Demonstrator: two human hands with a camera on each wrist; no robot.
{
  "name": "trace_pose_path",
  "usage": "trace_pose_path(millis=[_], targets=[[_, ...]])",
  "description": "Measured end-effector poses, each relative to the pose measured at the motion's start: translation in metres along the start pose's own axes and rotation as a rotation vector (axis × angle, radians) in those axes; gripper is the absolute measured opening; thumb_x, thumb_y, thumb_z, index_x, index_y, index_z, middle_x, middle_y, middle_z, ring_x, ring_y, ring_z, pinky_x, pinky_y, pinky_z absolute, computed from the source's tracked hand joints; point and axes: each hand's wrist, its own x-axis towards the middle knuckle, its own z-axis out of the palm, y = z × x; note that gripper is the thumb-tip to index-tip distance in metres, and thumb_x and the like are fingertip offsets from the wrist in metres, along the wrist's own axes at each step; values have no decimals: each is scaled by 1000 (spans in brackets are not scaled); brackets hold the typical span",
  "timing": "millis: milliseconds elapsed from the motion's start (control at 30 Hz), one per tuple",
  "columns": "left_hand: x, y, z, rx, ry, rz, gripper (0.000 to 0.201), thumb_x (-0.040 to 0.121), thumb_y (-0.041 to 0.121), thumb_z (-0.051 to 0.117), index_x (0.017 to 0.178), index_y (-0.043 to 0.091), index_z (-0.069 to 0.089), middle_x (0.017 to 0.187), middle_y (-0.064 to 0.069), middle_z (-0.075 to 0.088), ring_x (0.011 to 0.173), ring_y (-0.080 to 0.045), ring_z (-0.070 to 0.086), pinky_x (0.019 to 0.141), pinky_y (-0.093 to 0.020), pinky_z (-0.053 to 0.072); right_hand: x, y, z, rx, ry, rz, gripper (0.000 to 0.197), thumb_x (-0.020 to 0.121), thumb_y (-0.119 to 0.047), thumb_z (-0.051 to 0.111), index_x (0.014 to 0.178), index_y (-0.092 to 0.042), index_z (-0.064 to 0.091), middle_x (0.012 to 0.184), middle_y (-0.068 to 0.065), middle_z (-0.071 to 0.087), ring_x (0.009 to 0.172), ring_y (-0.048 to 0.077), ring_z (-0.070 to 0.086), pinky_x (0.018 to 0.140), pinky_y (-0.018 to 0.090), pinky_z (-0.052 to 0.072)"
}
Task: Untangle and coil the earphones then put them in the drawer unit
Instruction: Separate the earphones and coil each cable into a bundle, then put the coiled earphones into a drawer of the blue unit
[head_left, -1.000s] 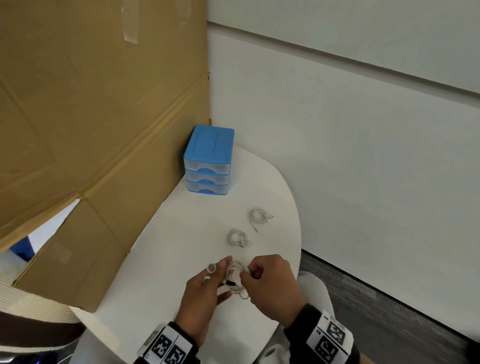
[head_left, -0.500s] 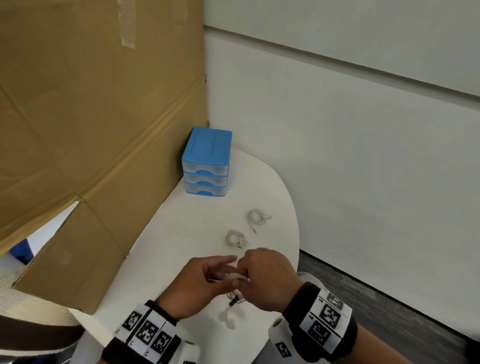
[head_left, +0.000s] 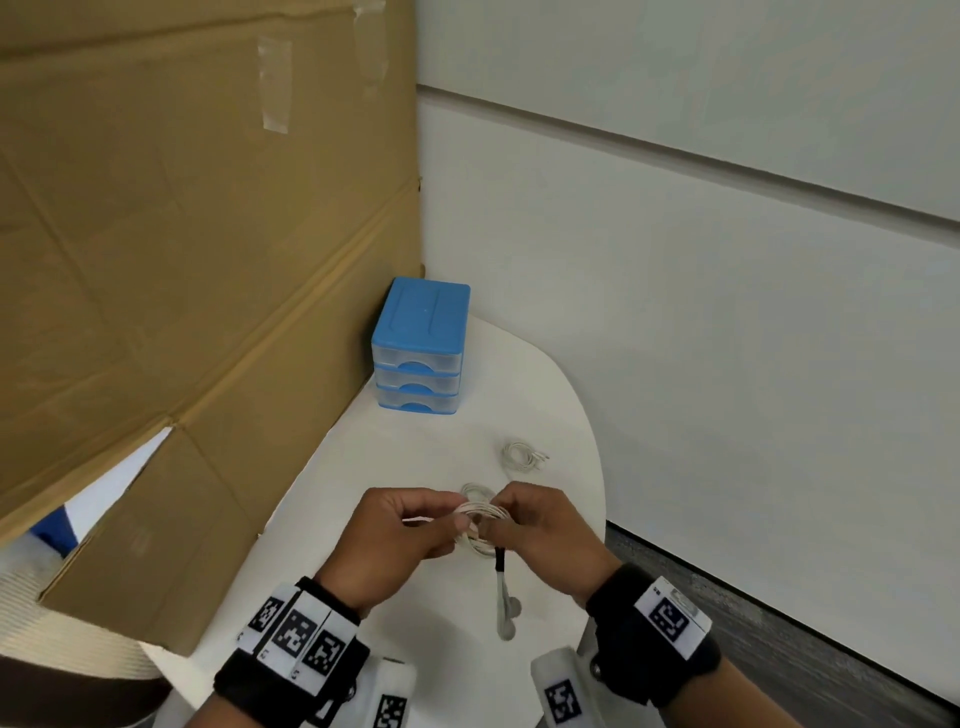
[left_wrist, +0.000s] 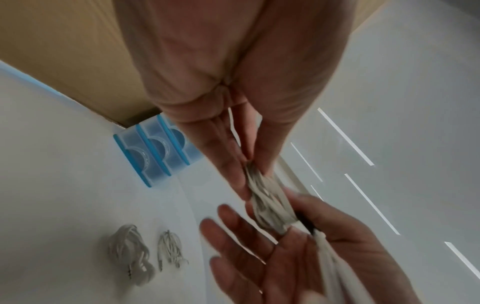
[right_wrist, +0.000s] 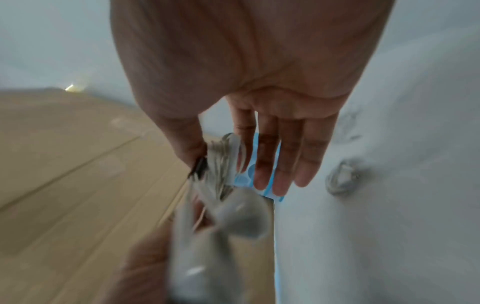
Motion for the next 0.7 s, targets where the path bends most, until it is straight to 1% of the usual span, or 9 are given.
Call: trace_pose_path(millis=[100,167,300,367,433,500,567,633,700], targets=[[7,1,1,-66,116,-30,15,81,4,73,89,15,80,91,-8,77,79,-13,71,70,-24,58,-1,5,4,416,-39,105,6,84,-6,72,90,-6,71,91,9,74,82,18,69,79,34,55],[12,-1,0,-119,176,-61,14,81,5,74,93,9,78,92,-9,77,78,-12,71,68,-23,58,1,8,7,528,-12,77,18,85,-2,69,103,-2,72,100,15,75,83,20,68,78,35,55],[20,-5,1,-134,174,-99,16,80,5,75,95,9,77,92,-10,77,79,-14,71,69,-23,58,12,9,11,554,158,43,17,90,-3,63,104,-2,73,99,17,75,83,23,71,66,32,55],[25,-6,3,-126,152,-113,17,80,5,74,96,9,77,91,-11,77,80,-16,71,69,-24,58,18,9,11,535,191,27,16,92,-6,62,101,-5,75,97,18,75,80,29,68,57,35,51],[32,-6,3,-143,130,-156,17,81,4,74,97,8,77,91,-14,77,81,-19,70,72,-25,59,25,11,10,522,199,32,15,92,-9,63,99,-6,76,96,23,73,74,35,61,54,37,48],[40,-5,1,-158,94,-214,18,81,4,73,98,9,77,93,-15,77,82,-21,69,75,-27,59,34,12,9,534,195,48,15,92,-10,63,98,-4,75,94,27,71,72,36,57,51,36,48],[49,-5,-2,-167,64,-253,19,81,6,73,100,9,76,96,-16,76,84,-22,69,76,-28,59,44,14,8,546,194,54,15,92,-9,62,97,-1,75,92,25,72,74,33,63,54,36,51],[61,-3,-7,-185,58,-277,22,83,10,72,105,10,74,99,-15,76,87,-23,70,74,-29,59,56,12,6,544,193,63,15,92,-8,62,96,-2,75,90,20,74,75,29,67,64,38,54],[76,3,-10,-222,67,-293,25,86,24,70,109,13,72,104,-9,76,92,-22,71,73,-31,57,71,11,3,539,223,90,13,91,-6,63,93,-2,76,87,17,75,77,28,69,72,41,54]])
